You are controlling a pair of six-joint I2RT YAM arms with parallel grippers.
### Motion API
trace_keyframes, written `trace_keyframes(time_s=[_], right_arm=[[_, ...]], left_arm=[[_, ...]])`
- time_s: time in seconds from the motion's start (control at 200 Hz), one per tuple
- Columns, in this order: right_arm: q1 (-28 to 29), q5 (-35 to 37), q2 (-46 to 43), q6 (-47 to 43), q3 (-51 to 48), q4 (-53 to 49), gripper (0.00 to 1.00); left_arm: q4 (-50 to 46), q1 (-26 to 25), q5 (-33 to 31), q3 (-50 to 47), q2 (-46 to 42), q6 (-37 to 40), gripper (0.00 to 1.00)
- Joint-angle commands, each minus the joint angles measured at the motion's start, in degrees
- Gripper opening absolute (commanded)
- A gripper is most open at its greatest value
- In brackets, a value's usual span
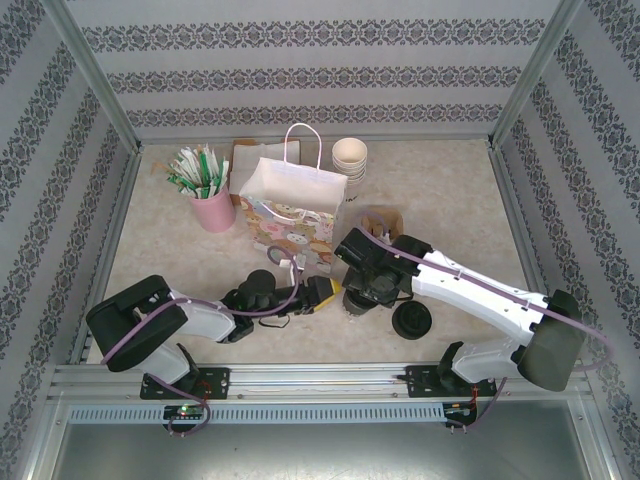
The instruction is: Pack the takeout coffee
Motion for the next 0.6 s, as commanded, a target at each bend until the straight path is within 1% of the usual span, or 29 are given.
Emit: trace_keyframes(time_s=[0.0, 0.215, 0.37, 0.47, 0.595], right_arm=[[-0.63, 0.01, -0.74, 3.44, -0.1, 0.62, 0.64], [-0.79, -0.93, 1.09, 4.3, 0.46, 0.32, 0.64], [-0.75, -1.41, 3.84, 4.0, 2.26, -1.8, 0.64], [-0.7, -1.68, 5.06, 3.91, 2.79, -2.44, 0.63], [-0.49, -1.83, 5.71, 3.93, 3.3, -1.92, 0.63]], left_arm=[[1.85, -1.28, 0.07, 0.02, 1.49, 0.98, 0.6], [7.68, -2.04, -0.7, 0.01, 4.09, -0.96, 0.61], [7.34, -3.3, -0.46, 1.58, 5.47, -0.38, 0.61], [9.28, -3.29, -1.53, 0.49, 5.79, -0.92, 0.61], [8.02, -3.39, -2.04, 0.18, 6.04, -0.54, 0.61]])
